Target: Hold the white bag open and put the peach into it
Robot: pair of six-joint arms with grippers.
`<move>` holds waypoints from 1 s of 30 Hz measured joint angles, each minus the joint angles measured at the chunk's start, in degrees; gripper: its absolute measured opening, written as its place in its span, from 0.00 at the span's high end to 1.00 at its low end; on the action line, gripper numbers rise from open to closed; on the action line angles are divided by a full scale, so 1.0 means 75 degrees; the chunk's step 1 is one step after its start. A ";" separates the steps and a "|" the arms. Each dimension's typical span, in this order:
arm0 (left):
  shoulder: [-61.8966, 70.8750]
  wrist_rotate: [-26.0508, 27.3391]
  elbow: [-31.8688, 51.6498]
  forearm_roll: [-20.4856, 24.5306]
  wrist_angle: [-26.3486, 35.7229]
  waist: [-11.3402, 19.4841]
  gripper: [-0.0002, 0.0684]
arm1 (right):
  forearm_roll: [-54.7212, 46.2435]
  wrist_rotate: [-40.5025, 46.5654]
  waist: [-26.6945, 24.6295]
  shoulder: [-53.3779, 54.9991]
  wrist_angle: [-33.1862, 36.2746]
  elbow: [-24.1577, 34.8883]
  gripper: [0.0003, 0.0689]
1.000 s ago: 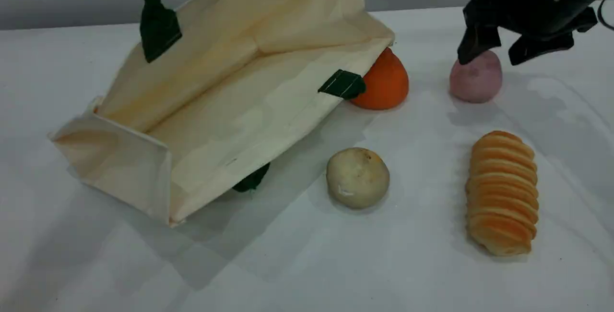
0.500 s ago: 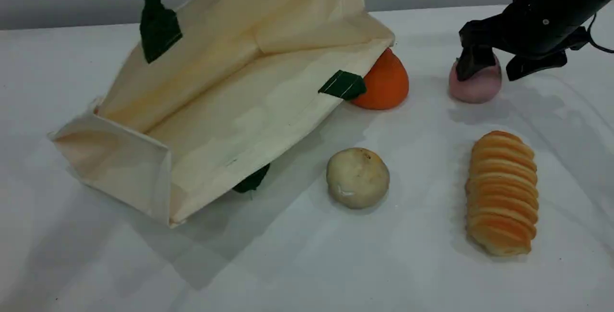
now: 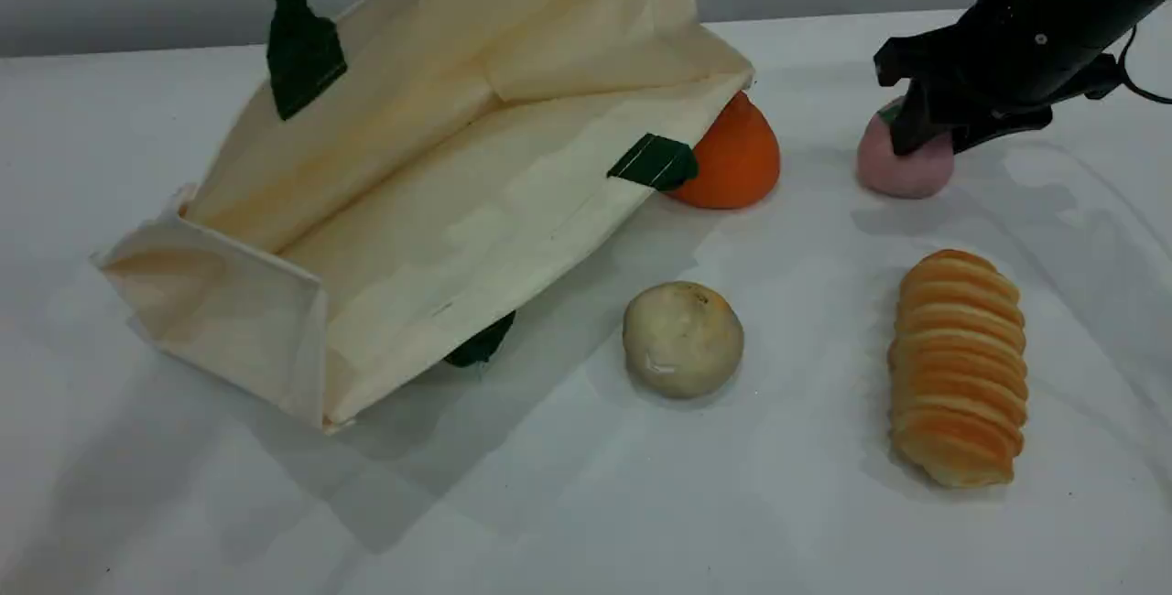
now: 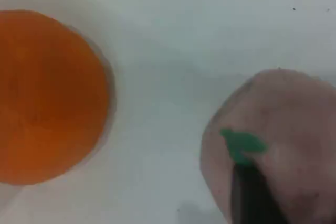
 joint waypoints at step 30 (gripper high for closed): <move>0.0000 0.0000 0.0000 0.0169 0.0000 0.0000 0.84 | -0.2774 0.2284 0.0000 -0.4245 0.1928 0.1183 0.86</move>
